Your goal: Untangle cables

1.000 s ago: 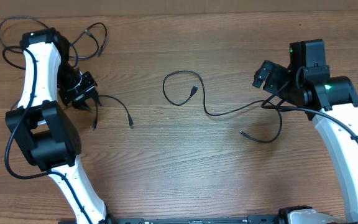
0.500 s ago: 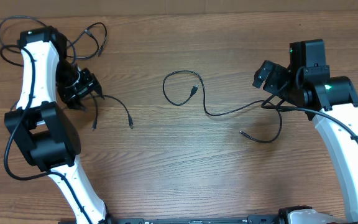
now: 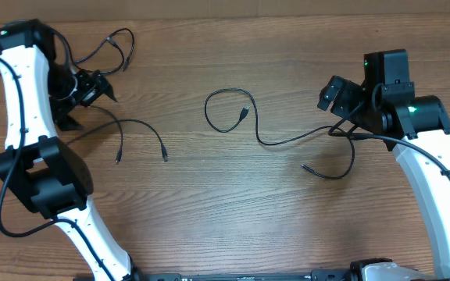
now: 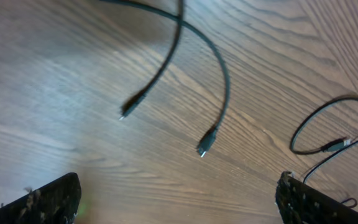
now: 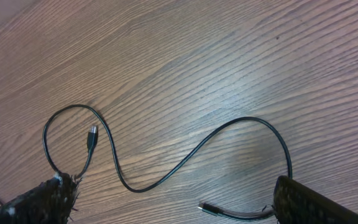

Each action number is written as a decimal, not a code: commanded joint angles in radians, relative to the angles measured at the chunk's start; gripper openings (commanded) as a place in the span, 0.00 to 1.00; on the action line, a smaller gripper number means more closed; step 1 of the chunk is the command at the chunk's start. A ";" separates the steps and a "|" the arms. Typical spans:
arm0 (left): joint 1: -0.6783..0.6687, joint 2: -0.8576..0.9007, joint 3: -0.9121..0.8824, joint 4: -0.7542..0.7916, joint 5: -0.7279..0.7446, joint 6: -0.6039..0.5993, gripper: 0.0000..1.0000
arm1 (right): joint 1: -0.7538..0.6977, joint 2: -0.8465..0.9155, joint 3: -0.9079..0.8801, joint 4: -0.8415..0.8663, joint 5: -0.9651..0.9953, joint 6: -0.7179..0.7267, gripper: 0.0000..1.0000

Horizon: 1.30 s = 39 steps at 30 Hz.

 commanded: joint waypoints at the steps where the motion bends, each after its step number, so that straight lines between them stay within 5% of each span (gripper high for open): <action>1: 0.019 -0.026 0.019 -0.016 0.004 -0.012 1.00 | -0.002 -0.002 0.001 0.002 0.010 -0.003 1.00; 6: 0.020 -0.026 0.018 -0.031 -0.022 0.009 1.00 | -0.002 -0.002 0.001 0.002 0.010 -0.003 1.00; 17: 0.029 -0.026 0.014 -0.031 -0.233 -0.157 1.00 | -0.002 -0.002 0.001 0.002 0.010 -0.003 1.00; 39: 0.263 -0.024 0.014 -0.019 -0.370 -0.089 1.00 | -0.002 -0.002 0.001 0.002 0.010 -0.003 1.00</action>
